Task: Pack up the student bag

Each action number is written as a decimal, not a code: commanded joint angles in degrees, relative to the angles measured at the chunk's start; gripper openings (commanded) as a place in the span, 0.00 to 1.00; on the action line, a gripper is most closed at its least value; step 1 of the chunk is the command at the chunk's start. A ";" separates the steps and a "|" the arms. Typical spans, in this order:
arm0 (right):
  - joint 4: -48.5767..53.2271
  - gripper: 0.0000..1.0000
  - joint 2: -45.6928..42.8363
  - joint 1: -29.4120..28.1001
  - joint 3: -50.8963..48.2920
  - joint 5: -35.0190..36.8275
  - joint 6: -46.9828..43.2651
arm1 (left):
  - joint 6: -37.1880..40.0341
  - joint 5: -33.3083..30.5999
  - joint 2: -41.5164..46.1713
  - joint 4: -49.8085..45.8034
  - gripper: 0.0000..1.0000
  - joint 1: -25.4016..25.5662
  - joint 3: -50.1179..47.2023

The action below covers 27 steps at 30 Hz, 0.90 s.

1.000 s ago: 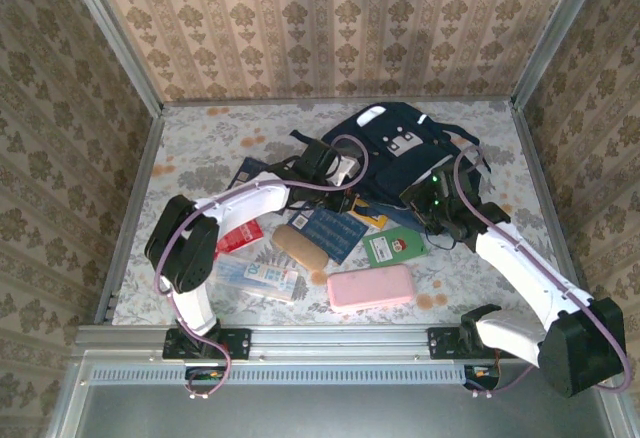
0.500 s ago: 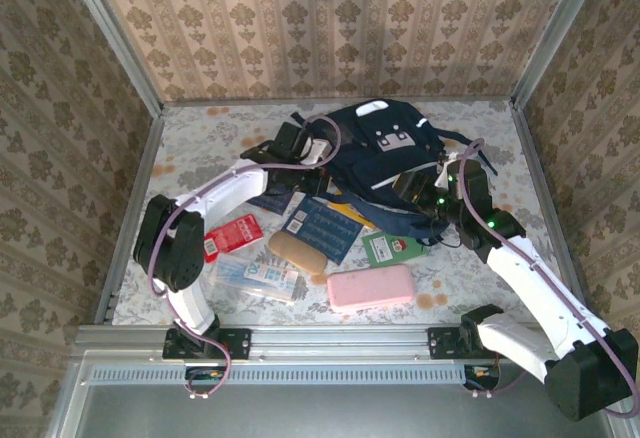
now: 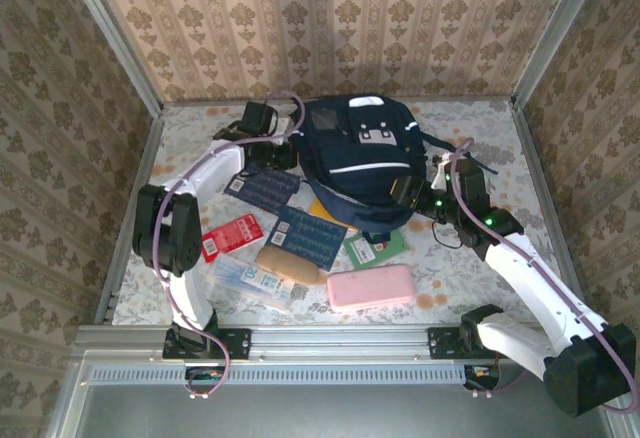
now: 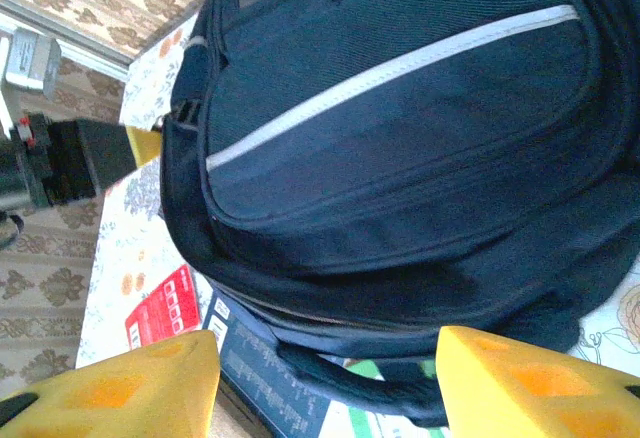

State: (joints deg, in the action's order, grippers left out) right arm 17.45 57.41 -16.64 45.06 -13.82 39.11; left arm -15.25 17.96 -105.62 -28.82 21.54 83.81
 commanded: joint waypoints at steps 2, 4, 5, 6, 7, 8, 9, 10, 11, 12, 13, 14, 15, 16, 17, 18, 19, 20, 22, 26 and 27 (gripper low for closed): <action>3.89 0.61 0.25 -0.25 2.39 -0.40 -4.27 | -1.02 0.74 1.31 -1.04 0.28 -0.53 0.47; 5.16 0.61 0.41 -0.61 2.58 0.67 -5.54 | -1.92 -0.29 3.87 -0.22 0.36 -0.54 -1.78; 5.47 0.61 0.53 -0.71 2.58 0.86 -5.85 | -2.27 -0.69 5.22 -0.04 0.38 -0.52 -2.69; 5.78 0.61 0.89 -0.87 2.66 0.90 -6.25 | -2.45 -1.09 6.85 0.07 0.40 -0.53 -3.71; 6.08 0.61 1.40 -1.07 2.88 0.89 -6.79 | -2.62 -1.44 8.52 0.02 0.41 -0.53 -4.59; 6.35 0.61 1.99 -1.37 3.18 0.88 -7.48 | -2.71 -1.86 9.99 -0.09 0.42 -0.53 -5.27; 6.45 0.61 2.67 -1.82 3.53 1.07 -8.30 | -3.25 -2.59 11.76 -0.30 0.43 -0.60 -6.09; 6.33 0.61 3.25 -2.43 3.84 1.37 -9.13 | -3.75 -3.28 13.45 -0.36 0.45 -0.45 -6.94; 6.11 0.61 3.68 -3.00 4.08 1.72 -9.70 | -4.12 -3.68 14.85 -0.36 0.45 -0.33 -7.67; 5.64 0.61 4.34 -3.91 4.64 2.48 -10.65 | -4.70 -4.16 16.37 -0.53 0.45 -0.21 -8.46; 5.70 0.62 5.31 -5.00 5.57 3.62 -11.63 | -5.66 -4.48 17.78 -0.71 0.45 -0.14 -9.38; 5.98 0.62 6.28 -5.77 6.60 4.60 -12.60 | -6.64 -4.35 19.00 -0.87 0.45 -0.01 -10.24; 6.35 0.62 7.62 -6.70 7.71 5.39 -13.72 | -7.96 -4.03 20.07 -1.29 0.46 -0.01 -11.26; 6.66 0.62 9.03 -7.37 8.88 5.88 -14.87 | -8.89 -3.65 21.52 -1.69 0.46 -0.01 -12.39; 7.15 0.61 10.14 -7.94 9.79 6.78 -15.94 | -9.70 -3.46 22.56 -2.06 0.47 -0.01 -13.48; 7.90 0.61 11.48 -8.66 11.00 8.25 -17.46 | -10.73 -3.15 23.93 -2.14 0.47 -0.01 -15.01; 8.71 0.61 12.83 -9.15 12.09 9.65 -19.30 | -12.05 -3.37 25.44 -1.68 0.48 -0.01 -16.83; 9.16 0.61 14.11 -9.39 13.21 10.45 -20.69 | -13.11 -3.69 27.05 -1.24 0.48 -0.02 -18.65; 10.69 0.59 17.78 -9.72 17.77 10.25 -25.03 | -15.38 -4.13 30.42 0.51 0.49 -0.01 -22.59; 15.11 0.61 29.70 -10.02 30.48 10.66 -35.89 | -19.04 -2.26 33.36 4.11 0.50 0.02 -27.24; 16.24 0.62 33.03 -9.52 33.59 8.20 -39.21 | -19.73 -1.34 33.38 5.12 0.50 0.08 -27.98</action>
State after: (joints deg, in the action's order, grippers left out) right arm 29.23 84.82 -26.50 72.84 -5.15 10.92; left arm -30.55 15.03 -73.63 -27.59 21.34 57.23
